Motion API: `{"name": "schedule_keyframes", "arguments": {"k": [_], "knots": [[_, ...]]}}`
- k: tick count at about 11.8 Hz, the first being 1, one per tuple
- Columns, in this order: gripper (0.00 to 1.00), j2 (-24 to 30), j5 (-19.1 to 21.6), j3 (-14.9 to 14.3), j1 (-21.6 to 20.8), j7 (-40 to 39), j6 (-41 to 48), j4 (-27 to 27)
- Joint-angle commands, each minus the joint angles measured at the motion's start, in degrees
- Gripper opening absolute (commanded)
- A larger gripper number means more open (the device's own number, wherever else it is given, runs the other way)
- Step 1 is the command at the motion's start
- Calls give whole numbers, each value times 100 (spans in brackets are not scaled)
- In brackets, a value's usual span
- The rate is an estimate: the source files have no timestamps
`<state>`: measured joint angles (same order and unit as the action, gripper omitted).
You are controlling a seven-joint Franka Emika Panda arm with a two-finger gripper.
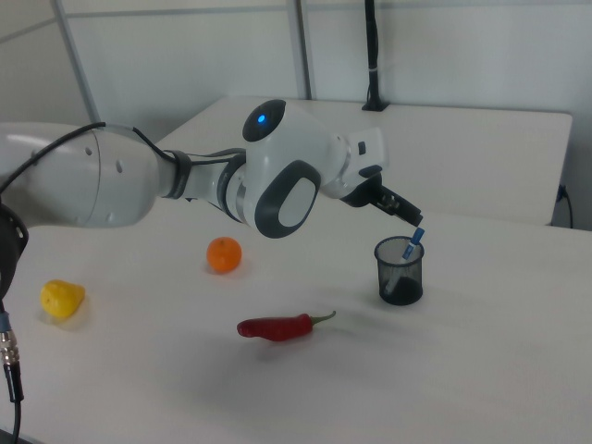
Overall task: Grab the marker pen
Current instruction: 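Lower the gripper and close it on the blue-capped marker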
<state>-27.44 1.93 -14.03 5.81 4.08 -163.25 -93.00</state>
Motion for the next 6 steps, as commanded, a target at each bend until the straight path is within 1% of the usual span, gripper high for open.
{"name": "schedule_keyframes", "arguments": {"k": [1,3,5,6], "knots": [[73,-375,62,-91,-45,268,-285,335],[71,-498,70,-117,-45,277,-382,387],[71,-770,70,-126,-45,373,-575,572],[71,-876,70,-135,25,470,-602,685]]}}
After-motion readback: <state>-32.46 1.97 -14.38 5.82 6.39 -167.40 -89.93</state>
